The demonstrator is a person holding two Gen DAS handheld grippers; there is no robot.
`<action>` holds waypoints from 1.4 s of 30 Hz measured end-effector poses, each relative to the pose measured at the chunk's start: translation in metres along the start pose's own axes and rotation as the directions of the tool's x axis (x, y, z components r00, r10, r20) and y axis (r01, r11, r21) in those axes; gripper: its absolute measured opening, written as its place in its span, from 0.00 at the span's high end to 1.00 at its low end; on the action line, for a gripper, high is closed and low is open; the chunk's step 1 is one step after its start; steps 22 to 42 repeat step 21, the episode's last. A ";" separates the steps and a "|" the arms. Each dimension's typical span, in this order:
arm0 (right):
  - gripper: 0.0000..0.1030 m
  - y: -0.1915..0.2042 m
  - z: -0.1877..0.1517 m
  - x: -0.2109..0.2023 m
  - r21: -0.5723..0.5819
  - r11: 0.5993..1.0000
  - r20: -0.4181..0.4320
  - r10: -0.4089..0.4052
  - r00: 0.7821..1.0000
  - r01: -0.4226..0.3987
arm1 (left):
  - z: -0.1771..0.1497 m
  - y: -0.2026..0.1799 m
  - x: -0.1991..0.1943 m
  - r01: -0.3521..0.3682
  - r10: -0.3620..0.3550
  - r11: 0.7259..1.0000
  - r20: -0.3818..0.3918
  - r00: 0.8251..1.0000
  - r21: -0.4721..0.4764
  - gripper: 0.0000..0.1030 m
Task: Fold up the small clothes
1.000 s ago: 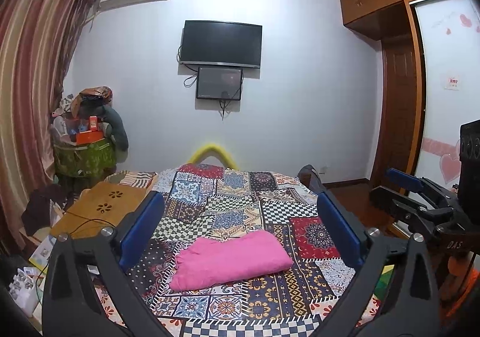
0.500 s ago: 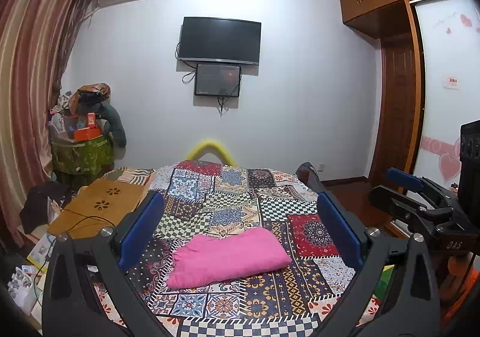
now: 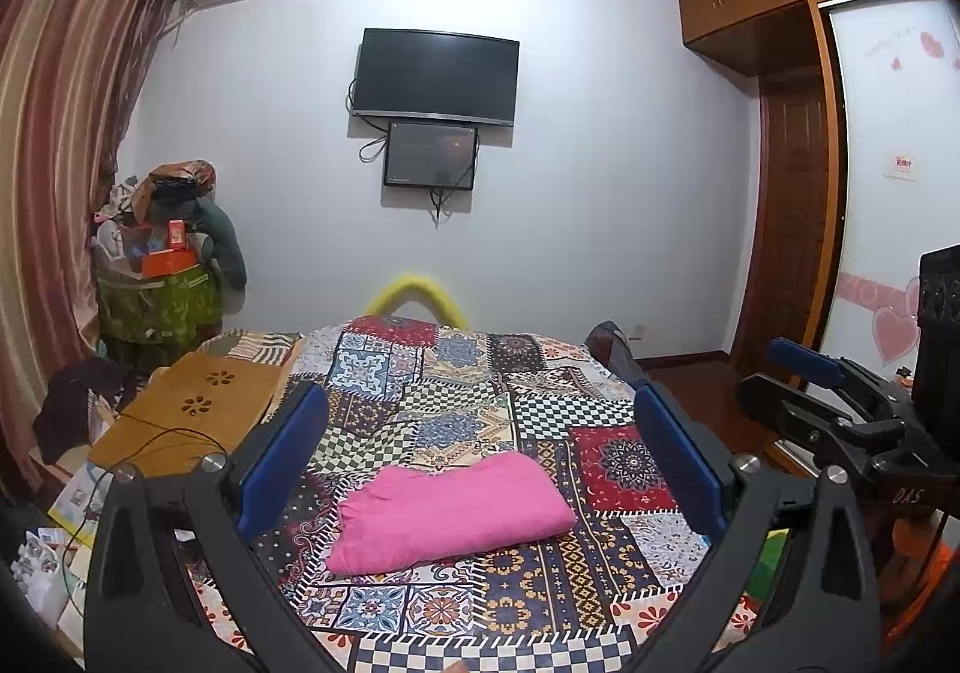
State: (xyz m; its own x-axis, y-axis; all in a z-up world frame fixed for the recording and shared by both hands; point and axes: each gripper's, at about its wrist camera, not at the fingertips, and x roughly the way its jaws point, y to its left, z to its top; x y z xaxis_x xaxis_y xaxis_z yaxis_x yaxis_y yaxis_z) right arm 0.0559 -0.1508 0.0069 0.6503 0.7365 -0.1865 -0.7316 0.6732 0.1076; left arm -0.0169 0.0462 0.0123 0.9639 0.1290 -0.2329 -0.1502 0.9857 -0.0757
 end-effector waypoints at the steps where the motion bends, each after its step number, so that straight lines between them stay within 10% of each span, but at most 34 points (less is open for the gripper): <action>1: 0.01 -0.001 0.000 0.000 0.000 1.000 0.001 0.002 1.000 -0.002 | 0.000 0.000 0.000 0.003 -0.003 1.000 -0.001 1.000 -0.001 0.01; 42: 0.01 -0.001 0.000 0.004 0.014 1.000 -0.011 0.001 1.000 -0.001 | -0.001 0.002 0.003 0.028 -0.028 1.000 -0.016 0.999 -0.001 0.00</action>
